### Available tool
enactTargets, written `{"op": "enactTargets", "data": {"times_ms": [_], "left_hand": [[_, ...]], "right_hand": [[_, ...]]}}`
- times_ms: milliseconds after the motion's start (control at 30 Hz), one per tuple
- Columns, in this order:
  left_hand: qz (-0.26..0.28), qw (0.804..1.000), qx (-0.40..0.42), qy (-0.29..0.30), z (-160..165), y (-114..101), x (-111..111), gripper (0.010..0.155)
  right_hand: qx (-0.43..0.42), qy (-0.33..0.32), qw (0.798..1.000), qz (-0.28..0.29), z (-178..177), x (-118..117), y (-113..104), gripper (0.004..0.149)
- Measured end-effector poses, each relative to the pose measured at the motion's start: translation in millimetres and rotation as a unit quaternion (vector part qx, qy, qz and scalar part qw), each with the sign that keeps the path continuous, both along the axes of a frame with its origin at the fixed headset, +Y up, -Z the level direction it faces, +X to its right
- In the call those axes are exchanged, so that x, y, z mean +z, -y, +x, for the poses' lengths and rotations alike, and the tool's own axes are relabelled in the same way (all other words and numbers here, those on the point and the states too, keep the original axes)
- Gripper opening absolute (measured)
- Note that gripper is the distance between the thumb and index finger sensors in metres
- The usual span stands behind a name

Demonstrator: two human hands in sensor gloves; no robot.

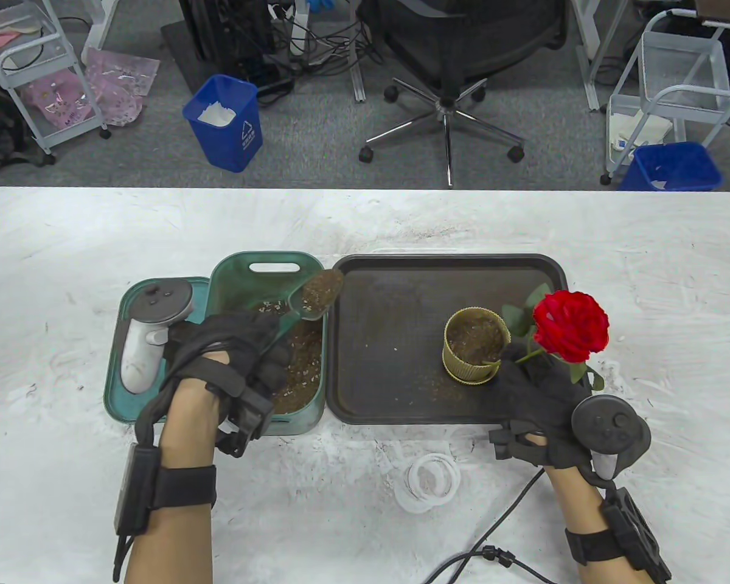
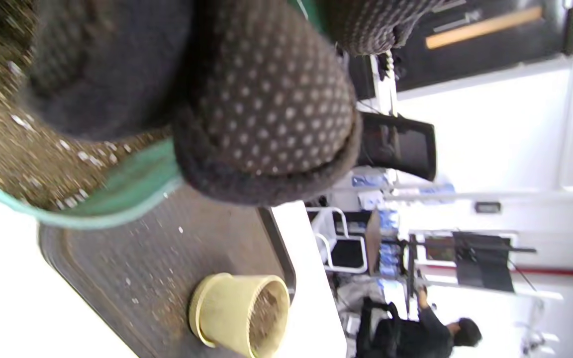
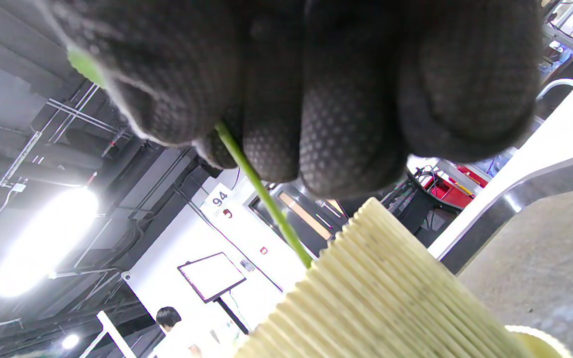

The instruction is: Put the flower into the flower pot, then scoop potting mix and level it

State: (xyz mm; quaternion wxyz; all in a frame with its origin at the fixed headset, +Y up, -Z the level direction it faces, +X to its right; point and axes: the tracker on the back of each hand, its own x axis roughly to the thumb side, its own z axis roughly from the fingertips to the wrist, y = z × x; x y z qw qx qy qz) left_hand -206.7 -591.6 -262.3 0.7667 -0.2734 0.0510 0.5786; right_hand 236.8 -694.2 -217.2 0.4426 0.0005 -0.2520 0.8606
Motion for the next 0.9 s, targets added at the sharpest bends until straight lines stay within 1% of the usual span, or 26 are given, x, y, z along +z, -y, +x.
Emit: {"op": "enactTargets", "data": {"times_ms": [100, 200, 300, 400, 500, 567, 667, 700, 833, 900], "left_hand": [[0.023, 0.999, 0.016, 0.019, 31, 4, 1, 0.055], [0.038, 0.997, 0.045, 0.042, 65, 14, 2, 0.056], [0.044, 0.992, 0.094, 0.074, 99, 31, 0, 0.057], [0.031, 0.988, 0.125, 0.087, 126, 53, -4, 0.057], [0.035, 0.989, 0.117, 0.082, 145, 73, -6, 0.058], [0.042, 0.99, 0.107, 0.079, 152, 81, -6, 0.058], [0.048, 0.994, 0.069, 0.074, 163, 90, -7, 0.057], [0.055, 0.993, 0.052, 0.086, 165, 90, -7, 0.058], [0.097, 0.991, -0.034, 0.084, 170, 81, -3, 0.057], [0.105, 0.989, -0.057, 0.086, 173, 79, -2, 0.057]], "right_hand": [[-0.001, 0.0, 1.0, 0.0, 0, 0, 0, 0.037], [0.001, 0.0, 1.0, 0.0, 0, 0, 0, 0.037], [0.002, 0.0, 1.0, 0.001, 0, 0, 0, 0.037], [0.003, 0.001, 1.0, 0.001, 0, 0, 0, 0.037], [0.005, 0.001, 1.0, 0.002, 0, 0, 0, 0.037], [0.007, 0.001, 1.0, 0.002, 0, 0, 0, 0.037], [0.008, 0.001, 1.0, 0.003, -1, 0, 0, 0.037], [0.008, 0.001, 1.0, 0.003, -1, 0, 0, 0.037], [0.007, 0.001, 1.0, 0.003, -1, 0, 1, 0.037], [0.008, 0.001, 1.0, 0.003, -1, 0, 1, 0.037]]}}
